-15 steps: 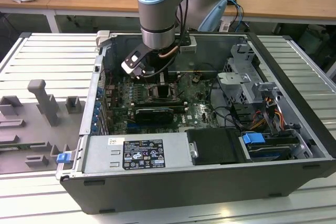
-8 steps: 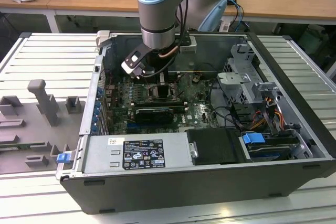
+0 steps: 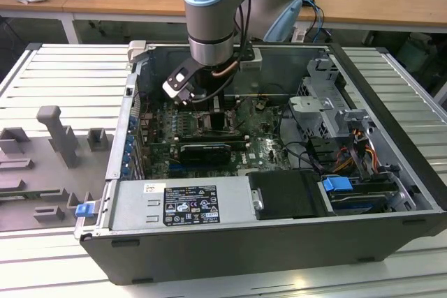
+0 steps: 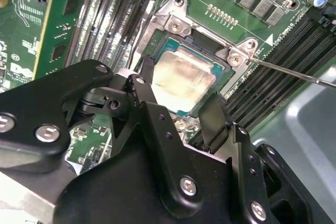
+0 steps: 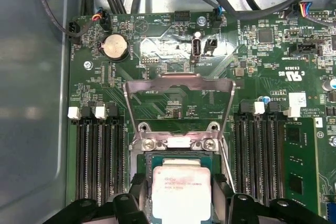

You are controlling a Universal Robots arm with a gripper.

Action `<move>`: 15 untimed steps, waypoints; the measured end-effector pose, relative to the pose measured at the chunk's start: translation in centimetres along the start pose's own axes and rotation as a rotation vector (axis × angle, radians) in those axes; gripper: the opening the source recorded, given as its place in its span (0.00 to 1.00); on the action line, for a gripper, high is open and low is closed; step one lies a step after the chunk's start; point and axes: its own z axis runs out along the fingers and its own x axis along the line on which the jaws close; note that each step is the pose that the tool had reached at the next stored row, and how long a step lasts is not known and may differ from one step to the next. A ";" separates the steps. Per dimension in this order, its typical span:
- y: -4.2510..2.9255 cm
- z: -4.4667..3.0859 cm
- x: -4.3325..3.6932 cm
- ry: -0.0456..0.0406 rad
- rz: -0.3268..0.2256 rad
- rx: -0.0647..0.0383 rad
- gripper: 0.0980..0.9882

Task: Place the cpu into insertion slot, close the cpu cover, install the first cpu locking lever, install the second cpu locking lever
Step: 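Place the cpu into insertion slot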

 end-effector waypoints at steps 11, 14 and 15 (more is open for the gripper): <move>0.03 -0.24 0.11 0.0018 0.000 0.000 0.58; 0.02 -0.14 0.00 0.0016 0.000 0.000 0.58; 0.03 -0.14 -0.01 0.0014 0.000 0.000 0.58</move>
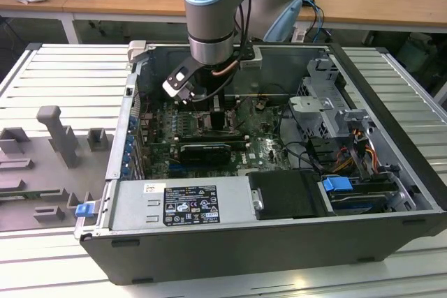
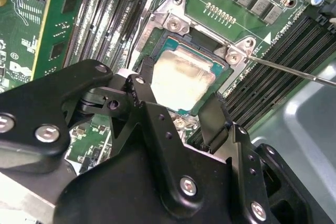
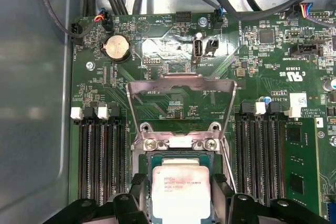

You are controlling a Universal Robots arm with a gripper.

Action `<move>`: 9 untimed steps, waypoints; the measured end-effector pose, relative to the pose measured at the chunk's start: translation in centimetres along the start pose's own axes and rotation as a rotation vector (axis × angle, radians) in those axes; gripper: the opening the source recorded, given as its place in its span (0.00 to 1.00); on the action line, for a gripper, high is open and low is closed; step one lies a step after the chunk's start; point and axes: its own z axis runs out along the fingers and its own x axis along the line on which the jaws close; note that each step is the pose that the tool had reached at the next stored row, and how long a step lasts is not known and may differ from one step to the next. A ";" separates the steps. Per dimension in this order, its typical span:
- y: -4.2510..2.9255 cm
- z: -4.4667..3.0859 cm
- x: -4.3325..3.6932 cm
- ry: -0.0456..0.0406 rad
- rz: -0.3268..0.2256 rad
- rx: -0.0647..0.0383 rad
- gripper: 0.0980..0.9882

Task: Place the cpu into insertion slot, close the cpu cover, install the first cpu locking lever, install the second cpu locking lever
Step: 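Place the cpu into insertion slot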

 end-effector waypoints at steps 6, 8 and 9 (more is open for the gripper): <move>0.12 -1.19 0.05 0.0002 0.000 0.000 0.58; 0.17 -1.62 0.07 -0.0001 0.000 0.001 0.58; 0.18 -1.72 0.07 -0.0004 0.000 0.001 0.56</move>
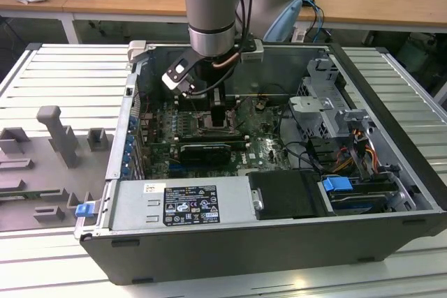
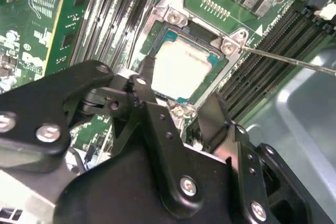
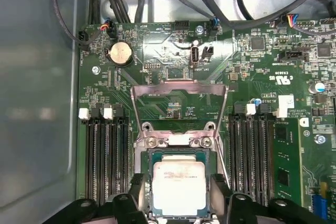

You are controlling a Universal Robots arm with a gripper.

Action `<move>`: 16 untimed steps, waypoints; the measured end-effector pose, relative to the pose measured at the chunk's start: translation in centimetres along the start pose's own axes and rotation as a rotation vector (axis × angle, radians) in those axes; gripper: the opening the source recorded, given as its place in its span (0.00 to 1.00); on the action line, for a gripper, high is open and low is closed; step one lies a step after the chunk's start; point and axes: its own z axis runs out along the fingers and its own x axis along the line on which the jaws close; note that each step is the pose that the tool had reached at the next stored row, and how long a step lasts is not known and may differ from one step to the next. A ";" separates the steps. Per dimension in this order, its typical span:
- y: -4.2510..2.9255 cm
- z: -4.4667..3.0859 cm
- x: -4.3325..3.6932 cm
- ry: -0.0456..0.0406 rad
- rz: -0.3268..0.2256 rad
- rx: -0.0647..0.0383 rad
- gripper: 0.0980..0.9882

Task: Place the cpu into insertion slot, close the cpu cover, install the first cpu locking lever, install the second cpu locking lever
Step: 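Place the cpu into insertion slot, then close the cpu cover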

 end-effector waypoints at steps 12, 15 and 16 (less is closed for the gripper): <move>0.41 -0.19 -0.24 -0.0051 0.000 0.013 0.01; 0.43 -0.38 -0.24 -0.0051 0.000 0.013 0.01; 0.44 -0.41 -0.23 -0.0050 0.000 0.013 0.01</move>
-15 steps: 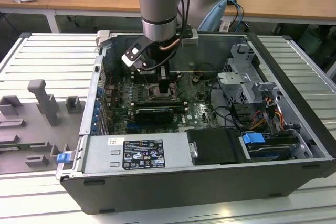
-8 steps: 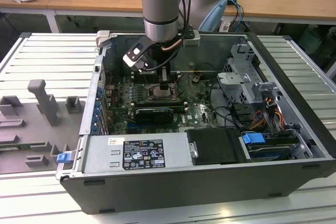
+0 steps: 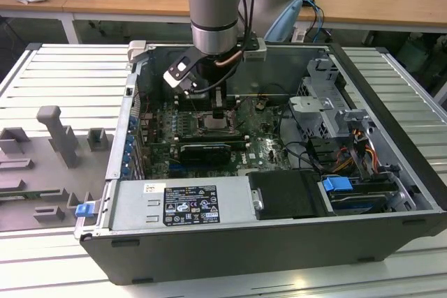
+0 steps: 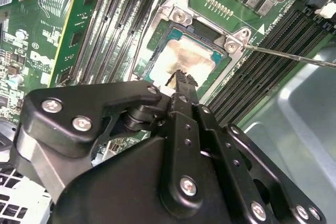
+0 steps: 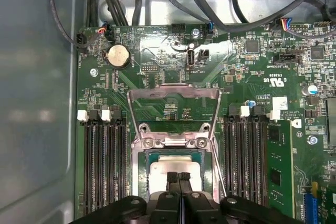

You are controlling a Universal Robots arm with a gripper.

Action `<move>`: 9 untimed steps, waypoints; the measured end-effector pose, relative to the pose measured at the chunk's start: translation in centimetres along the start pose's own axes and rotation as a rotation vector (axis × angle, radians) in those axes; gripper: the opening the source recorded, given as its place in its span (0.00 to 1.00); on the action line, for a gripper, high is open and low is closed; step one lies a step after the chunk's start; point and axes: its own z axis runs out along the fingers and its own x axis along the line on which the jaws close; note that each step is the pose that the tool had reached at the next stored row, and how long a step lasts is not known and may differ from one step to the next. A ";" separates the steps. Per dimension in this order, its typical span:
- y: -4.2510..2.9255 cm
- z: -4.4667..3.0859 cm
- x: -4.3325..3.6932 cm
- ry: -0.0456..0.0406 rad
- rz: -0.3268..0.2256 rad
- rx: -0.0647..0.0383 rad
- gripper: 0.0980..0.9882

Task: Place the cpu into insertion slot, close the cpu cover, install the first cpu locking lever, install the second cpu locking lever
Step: 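Close the cpu cover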

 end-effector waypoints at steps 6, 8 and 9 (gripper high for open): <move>0.13 -1.35 0.06 0.0000 0.000 0.002 0.01; 0.20 -2.13 0.09 -0.0001 0.000 0.006 0.01; 0.25 -2.77 0.11 -0.0002 0.000 0.006 0.01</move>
